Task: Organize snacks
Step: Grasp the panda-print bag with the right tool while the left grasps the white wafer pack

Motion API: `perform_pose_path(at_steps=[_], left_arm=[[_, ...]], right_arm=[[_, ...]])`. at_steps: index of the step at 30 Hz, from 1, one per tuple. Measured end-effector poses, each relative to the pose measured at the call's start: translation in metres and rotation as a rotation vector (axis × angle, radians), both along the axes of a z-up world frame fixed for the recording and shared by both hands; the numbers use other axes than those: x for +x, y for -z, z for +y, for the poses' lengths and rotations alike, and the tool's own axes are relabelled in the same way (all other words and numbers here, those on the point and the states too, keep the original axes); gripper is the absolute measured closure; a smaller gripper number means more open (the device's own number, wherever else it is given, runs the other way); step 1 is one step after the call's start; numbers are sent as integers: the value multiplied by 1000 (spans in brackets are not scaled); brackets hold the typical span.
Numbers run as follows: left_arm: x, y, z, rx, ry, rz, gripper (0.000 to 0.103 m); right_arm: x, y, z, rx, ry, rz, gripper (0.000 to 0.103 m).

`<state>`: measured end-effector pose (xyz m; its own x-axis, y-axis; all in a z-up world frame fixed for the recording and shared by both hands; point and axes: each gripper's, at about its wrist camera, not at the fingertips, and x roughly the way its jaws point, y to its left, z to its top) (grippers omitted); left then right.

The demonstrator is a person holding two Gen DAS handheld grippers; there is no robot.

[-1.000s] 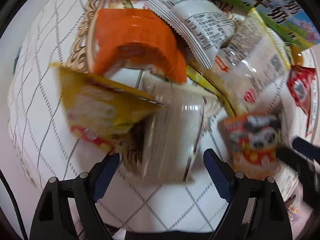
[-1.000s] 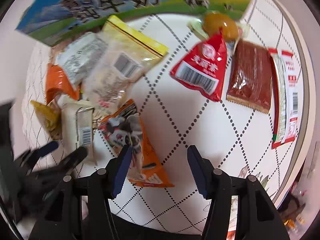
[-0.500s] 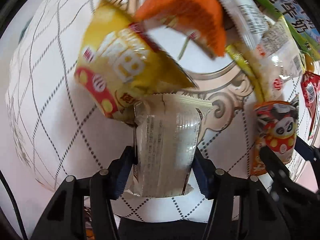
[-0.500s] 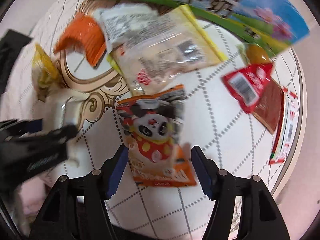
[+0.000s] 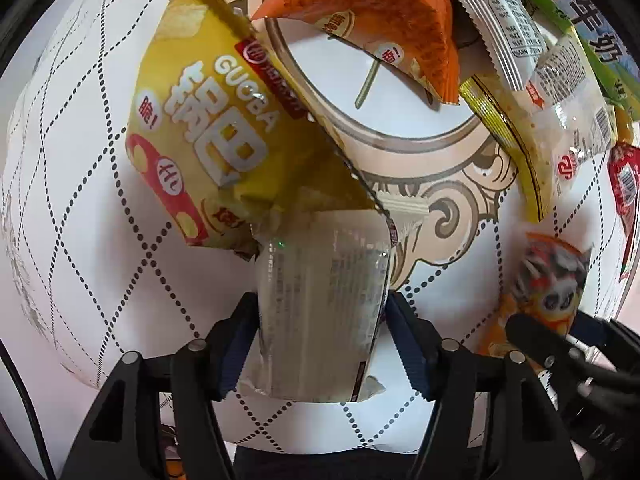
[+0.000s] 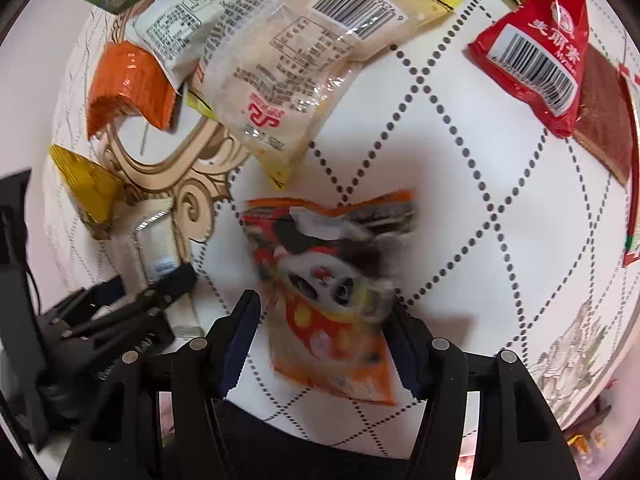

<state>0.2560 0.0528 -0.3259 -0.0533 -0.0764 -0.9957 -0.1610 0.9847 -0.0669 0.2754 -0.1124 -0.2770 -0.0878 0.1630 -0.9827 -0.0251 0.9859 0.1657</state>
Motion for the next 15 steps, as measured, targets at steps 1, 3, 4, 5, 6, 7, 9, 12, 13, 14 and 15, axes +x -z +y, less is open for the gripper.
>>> perform_pose_path(at_steps=[1,3,4,5,6,7,9,12,13,14,15], left_arm=[[0,-1,0,-1,-5,0,40],[0,-2,0,-3,-11,-5,40],[-1,-3,1,-1,-14,-9,44],[-2,-4,6,4,-15,-14,44],[-5,-7,6,4,-17,-22,44],[-7,-10,6,8,-18,-26,44],[-14,-16,4,20,-21,-30,44],[-23,-20,-2,35,-16,-30,45],[-25,-23,-3,39,-12,-31,45],[-27,-25,-2,42,-10,-31,45],[-28,-27,-4,46,-5,-34,45]], right_arm=[[2,6,-3,-9,-5,-5,34],[-10,8,5,-19,-5,-16,29],[-14,7,9,-30,-10,-23,29],[-19,8,17,-37,-11,-26,29],[-31,10,25,-43,-7,-26,29],[-33,14,38,-48,4,-24,29],[-40,23,44,-67,17,-33,29],[-54,29,43,-112,21,-84,30],[-51,37,46,-127,17,-103,34],[-52,43,49,-147,11,-116,38],[-57,45,50,-153,6,-130,39]])
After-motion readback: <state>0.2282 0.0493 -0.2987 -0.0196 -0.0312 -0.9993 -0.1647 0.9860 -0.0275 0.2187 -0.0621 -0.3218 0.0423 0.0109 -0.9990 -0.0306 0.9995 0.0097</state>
